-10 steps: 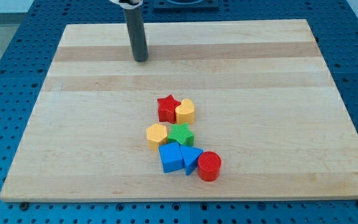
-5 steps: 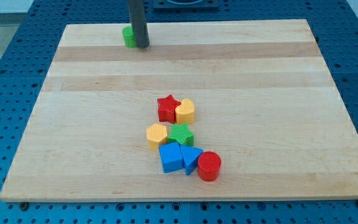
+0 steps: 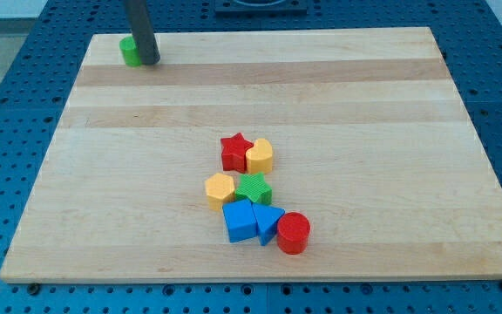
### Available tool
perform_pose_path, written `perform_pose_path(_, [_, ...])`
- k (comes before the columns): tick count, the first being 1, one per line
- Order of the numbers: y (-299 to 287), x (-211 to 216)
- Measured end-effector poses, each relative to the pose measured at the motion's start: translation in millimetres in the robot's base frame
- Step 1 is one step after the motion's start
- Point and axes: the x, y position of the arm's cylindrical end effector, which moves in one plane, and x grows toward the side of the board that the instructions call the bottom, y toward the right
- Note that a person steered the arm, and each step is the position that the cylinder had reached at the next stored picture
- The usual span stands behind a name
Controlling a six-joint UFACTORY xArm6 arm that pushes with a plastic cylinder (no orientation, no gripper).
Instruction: Move the green circle to the top left
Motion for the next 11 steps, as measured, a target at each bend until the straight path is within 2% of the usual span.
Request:
perform_pose_path(1, [-2, 26])
perform_pose_path(2, [-24, 28])
perform_pose_path(6, [-38, -6])
perform_pose_path(8, [-41, 1])
perform_pose_path(9, [-41, 39])
perform_pose_path(11, [-24, 164])
